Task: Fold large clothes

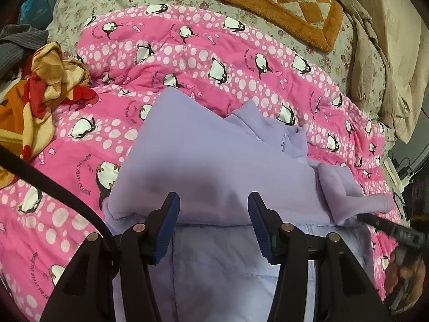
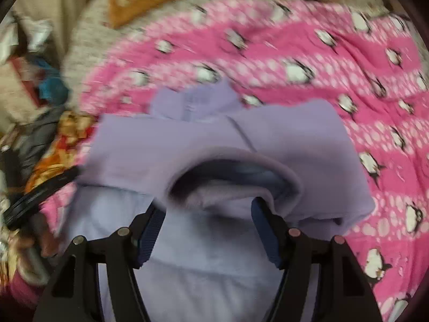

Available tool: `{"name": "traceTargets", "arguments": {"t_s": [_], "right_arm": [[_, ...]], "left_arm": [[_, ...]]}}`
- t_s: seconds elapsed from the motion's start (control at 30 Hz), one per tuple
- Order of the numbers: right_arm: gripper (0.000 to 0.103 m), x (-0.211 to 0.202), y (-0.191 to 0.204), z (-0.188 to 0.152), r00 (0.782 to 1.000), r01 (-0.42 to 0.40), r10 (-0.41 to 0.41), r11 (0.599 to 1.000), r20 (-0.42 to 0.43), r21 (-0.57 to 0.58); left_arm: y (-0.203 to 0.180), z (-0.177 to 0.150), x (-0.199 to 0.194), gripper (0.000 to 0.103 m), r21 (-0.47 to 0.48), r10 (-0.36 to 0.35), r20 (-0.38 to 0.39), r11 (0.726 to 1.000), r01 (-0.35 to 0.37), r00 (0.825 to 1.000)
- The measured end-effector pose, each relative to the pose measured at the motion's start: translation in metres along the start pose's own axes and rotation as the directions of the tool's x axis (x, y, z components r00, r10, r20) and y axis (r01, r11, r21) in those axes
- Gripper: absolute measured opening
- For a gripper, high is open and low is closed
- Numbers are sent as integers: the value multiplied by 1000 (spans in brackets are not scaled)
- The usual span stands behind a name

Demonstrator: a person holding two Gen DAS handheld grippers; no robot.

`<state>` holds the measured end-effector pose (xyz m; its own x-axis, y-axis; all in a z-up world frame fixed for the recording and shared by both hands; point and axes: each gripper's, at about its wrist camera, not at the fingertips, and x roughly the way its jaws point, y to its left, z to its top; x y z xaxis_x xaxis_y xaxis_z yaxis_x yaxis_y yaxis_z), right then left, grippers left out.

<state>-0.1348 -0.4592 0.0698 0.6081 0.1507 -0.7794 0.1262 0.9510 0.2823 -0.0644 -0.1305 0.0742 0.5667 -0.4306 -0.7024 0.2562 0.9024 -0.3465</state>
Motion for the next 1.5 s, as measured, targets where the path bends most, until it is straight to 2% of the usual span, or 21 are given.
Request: {"name": "traceTargets", "arguments": {"t_s": [0.1, 0.2, 0.27, 0.33, 0.43, 0.5, 0.6, 0.73, 0.83, 0.9, 0.97, 1.03, 1.1, 1.17, 1.27, 1.3, 1.4, 1.5], "right_arm": [[69, 5, 6, 17, 998, 34, -34, 999, 60, 8], [69, 12, 42, 39, 988, 82, -66, 991, 140, -108], [69, 20, 73, 48, 990, 38, -9, 978, 141, -205], [69, 21, 99, 53, 993, -27, 60, 957, 105, -290], [72, 3, 117, 44, 985, 18, 45, 932, 164, -361], [80, -12, 110, 32, 981, 54, 17, 934, 194, -354], [83, -32, 81, 14, 975, 101, -40, 955, 219, -278], [83, -36, 38, -2, 982, 68, -38, 985, 185, -157], [83, -25, 13, -4, 980, 147, -136, 986, 142, -74], [83, -15, 0, 2, 977, 167, -162, 986, 139, -22], [83, 1, -2, 14, 968, 217, -212, 976, 136, -22], [81, 30, 8, 34, 960, 269, -263, 962, 99, -48], [76, 49, 29, 49, 968, 241, -234, 967, 90, -81], [76, 59, 62, 64, 986, 141, -126, 980, 111, -143], [77, 45, 87, 73, 986, 21, 4, 989, 166, -149], [77, 38, 86, 70, 984, 6, 18, 990, 175, -140], [77, 16, 73, 53, 985, 73, -50, 988, 163, -138], [79, -14, 40, 28, 983, 134, -121, 987, 137, -89]], "left_arm": [[2, 1, 2, 23, -13, 3, 2, 1000, -3, 1000], [2, 0, 5, 23, -12, 1, -6, 1000, -1, 1000], [1, 0, 5, 23, 0, 3, -5, 1000, -3, 1000], [2, 0, 5, 23, 1, -2, -3, 1000, 2, 1000], [3, 1, 3, 26, -12, -29, -5, 1000, 29, 1000], [1, 1, 1, 30, -16, -61, 1, 998, 61, 998], [-6, 0, -2, 31, 2, -72, 10, 997, 72, 997], [-10, -2, -6, 31, 16, -69, 20, 998, 68, 997], [-8, -1, -6, 31, 6, -68, 18, 998, 68, 998], [-5, 0, -6, 31, -7, -64, 23, 998, 64, 998], [-4, 0, -6, 31, -15, -64, 22, 998, 65, 998], [-4, 0, -5, 31, -13, -68, 21, 998, 69, 997], [-5, 0, -5, 31, -1, -76, 22, 997, 76, 997], [-5, 0, -5, 31, 11, -83, 21, 997, 82, 996], [-4, 1, -4, 32, 6, -103, 13, 995, 103, 995], [-4, 1, -4, 34, 2, -112, 12, 994, 112, 994], [-9, 1, -3, 38, -11, -144, 2, 990, 144, 990], [-24, 7, 1, 38, 9, -156, -25, 988, 156, 987]]}}
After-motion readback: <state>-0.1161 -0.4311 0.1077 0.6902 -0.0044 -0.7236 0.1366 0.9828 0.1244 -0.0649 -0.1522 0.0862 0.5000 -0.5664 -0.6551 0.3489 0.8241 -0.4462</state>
